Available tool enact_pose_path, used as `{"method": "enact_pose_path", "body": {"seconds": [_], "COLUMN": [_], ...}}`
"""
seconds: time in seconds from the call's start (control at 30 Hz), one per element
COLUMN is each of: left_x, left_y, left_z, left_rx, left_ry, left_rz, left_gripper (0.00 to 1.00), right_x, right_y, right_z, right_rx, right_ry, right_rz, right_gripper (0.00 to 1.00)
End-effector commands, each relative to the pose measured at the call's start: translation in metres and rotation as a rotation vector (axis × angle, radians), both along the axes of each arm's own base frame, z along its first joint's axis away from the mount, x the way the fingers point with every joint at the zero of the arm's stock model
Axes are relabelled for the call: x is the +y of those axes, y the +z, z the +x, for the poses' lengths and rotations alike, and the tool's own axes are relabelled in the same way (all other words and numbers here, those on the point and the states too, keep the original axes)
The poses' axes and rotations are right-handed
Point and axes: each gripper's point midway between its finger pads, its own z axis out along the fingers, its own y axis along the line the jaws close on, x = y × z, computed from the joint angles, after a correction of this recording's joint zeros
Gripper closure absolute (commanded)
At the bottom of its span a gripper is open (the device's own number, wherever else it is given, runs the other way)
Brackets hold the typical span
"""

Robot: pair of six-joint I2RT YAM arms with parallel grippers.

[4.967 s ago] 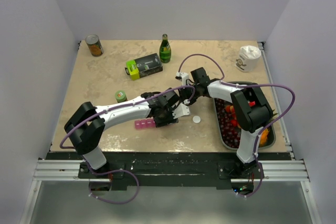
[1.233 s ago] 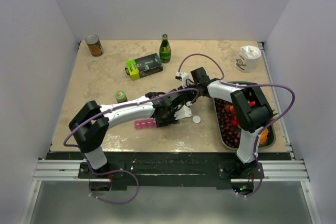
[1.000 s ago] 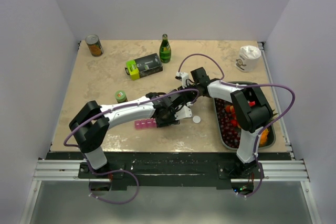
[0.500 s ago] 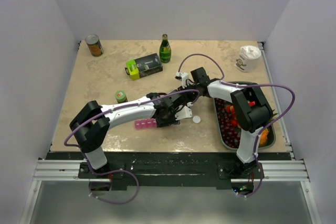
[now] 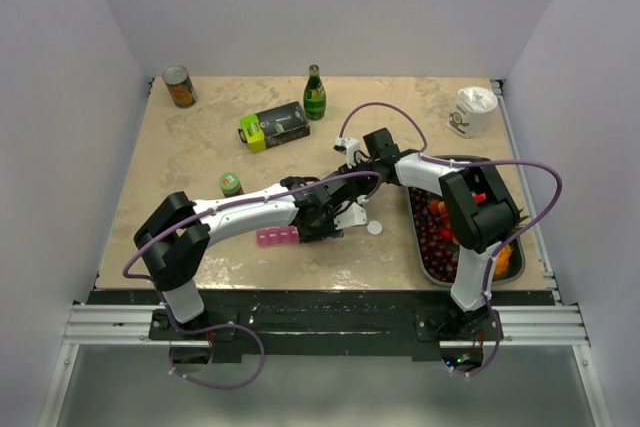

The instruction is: Sort the pills into containers

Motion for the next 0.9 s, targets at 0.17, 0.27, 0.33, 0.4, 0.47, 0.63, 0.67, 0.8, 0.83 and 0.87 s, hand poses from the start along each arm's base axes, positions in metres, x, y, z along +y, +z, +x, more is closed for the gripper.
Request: {"method": "enact_pose_path", "body": {"seconds": [0.17,0.27,0.33,0.4,0.47,0.63,0.67,0.8,0.83,0.87], "left_x": [-0.0076,-0.0078,-0.0078,-0.0085,-0.0079,-0.0083,-0.0081,-0.0074,-0.0069,-0.0069], "left_y": [0.0126,0.0132,0.0140,0.0139,0.0131,0.0134,0.0136,0.0120,0.0108,0.0105], "left_z": [0.0069,0.0075,0.0077,0.0075,0.0076,0.0071,0.0079,0.0074,0.0070,0.0067], "left_rx": [-0.035,-0.038,-0.039,-0.039,-0.039,-0.038,-0.040,-0.042,-0.041,-0.040], "left_ry": [-0.018,-0.020,-0.018,-0.019,-0.022,-0.022,-0.020,-0.020,-0.017,-0.017], "left_rz": [-0.005,-0.004,-0.004,-0.004,0.000,0.000,-0.001,-0.003,-0.003,-0.005], "left_gripper": [1.00,1.00,1.00,1.00,1.00,1.00,1.00,1.00,1.00,1.00], "right_x": [0.0003,-0.0003,-0.0001,0.0004,0.0001,-0.0005,0.0000,-0.0006,0.0000,0.0002], "right_y": [-0.0005,-0.0003,0.0001,0.0001,-0.0004,-0.0010,-0.0005,-0.0005,-0.0005,0.0000], "right_z": [0.0068,0.0068,0.0073,0.0069,0.0065,0.0072,0.0066,0.0070,0.0066,0.0071], "right_rx": [-0.011,-0.011,-0.013,-0.014,-0.012,-0.013,-0.013,-0.013,-0.013,-0.014], "right_ry": [0.006,0.004,0.004,0.007,0.007,0.005,0.006,0.005,0.006,0.006], "right_rz": [-0.012,-0.012,-0.012,-0.012,-0.013,-0.014,-0.014,-0.014,-0.014,-0.013], "right_gripper": [0.79,0.79,0.79,0.79,0.79,0.79,0.79,0.79,0.79,0.79]}}
